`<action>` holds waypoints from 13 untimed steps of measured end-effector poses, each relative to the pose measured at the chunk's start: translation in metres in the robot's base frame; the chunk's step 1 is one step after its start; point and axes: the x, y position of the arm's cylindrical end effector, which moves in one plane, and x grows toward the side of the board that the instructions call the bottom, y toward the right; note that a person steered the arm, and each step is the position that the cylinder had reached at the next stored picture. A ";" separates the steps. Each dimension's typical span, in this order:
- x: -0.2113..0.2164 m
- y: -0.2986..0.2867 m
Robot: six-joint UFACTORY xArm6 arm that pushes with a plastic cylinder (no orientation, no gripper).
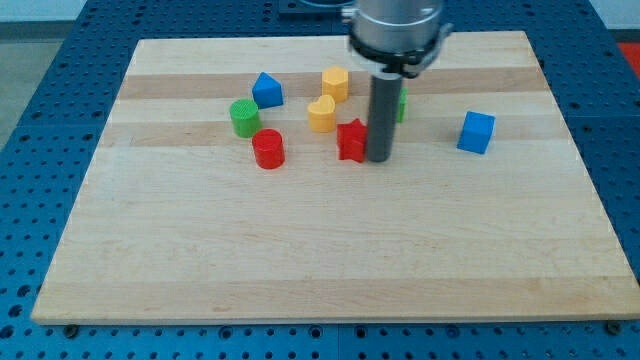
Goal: Keep blue cube below green star
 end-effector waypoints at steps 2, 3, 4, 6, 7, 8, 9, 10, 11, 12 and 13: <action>0.015 -0.005; 0.026 0.041; 0.015 0.087; -0.008 0.131; 0.002 0.143; -0.001 0.171; -0.022 0.176; -0.033 0.171; -0.033 0.153; -0.033 0.136; -0.033 0.121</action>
